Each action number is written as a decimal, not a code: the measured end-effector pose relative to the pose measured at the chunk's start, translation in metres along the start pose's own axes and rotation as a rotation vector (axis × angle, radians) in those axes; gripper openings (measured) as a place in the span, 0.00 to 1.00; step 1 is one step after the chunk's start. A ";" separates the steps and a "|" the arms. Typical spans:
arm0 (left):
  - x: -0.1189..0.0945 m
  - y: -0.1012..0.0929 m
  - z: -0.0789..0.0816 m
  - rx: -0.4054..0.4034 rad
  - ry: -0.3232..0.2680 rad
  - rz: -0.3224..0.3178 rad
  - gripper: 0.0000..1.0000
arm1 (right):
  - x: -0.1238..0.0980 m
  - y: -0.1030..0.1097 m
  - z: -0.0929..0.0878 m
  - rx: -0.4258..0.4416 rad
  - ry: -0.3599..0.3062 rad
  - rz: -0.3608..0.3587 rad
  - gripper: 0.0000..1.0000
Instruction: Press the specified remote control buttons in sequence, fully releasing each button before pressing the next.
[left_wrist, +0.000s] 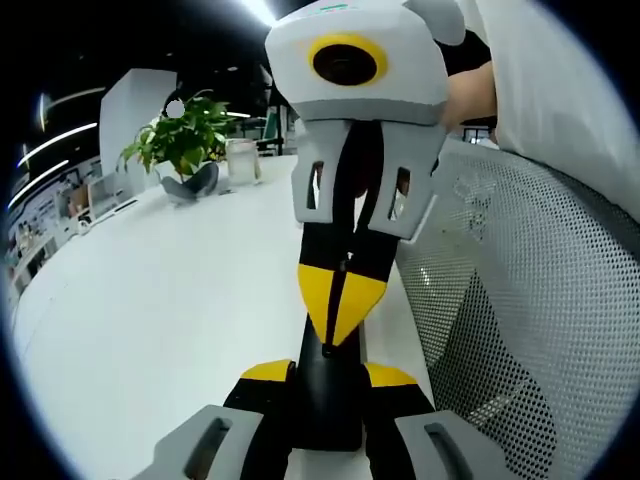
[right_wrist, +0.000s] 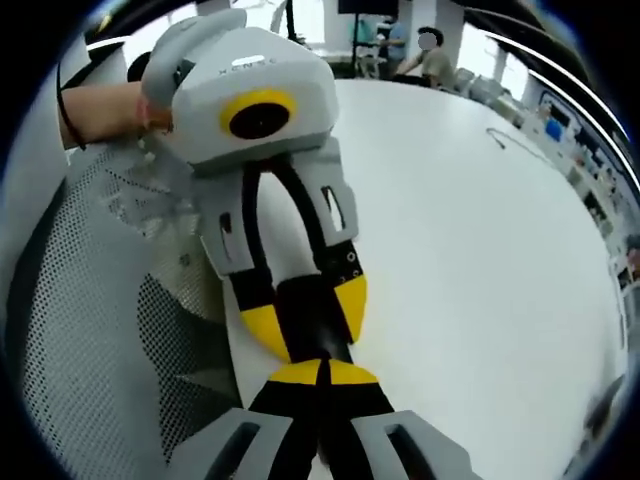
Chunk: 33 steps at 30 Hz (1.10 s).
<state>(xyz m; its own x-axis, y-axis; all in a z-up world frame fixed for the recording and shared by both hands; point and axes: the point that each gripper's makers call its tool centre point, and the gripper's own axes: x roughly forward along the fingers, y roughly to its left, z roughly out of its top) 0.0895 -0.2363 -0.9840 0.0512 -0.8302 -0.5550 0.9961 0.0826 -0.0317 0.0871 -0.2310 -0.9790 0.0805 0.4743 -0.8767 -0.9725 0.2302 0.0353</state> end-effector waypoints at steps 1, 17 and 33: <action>0.000 0.000 0.000 0.000 0.000 0.000 0.25 | 0.000 0.000 0.000 0.001 0.001 -0.001 0.00; 0.001 0.000 -0.001 -0.002 -0.002 0.001 0.25 | 0.002 0.000 -0.001 -0.022 0.018 -0.011 0.00; 0.001 0.000 -0.001 -0.001 -0.001 0.001 0.25 | 0.002 0.000 -0.001 -0.018 0.026 -0.014 0.00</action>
<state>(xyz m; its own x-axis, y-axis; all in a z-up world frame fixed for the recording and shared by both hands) 0.0890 -0.2367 -0.9855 0.0518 -0.8307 -0.5542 0.9959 0.0838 -0.0325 0.0871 -0.2311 -0.9815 0.0882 0.4488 -0.8893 -0.9751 0.2213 0.0150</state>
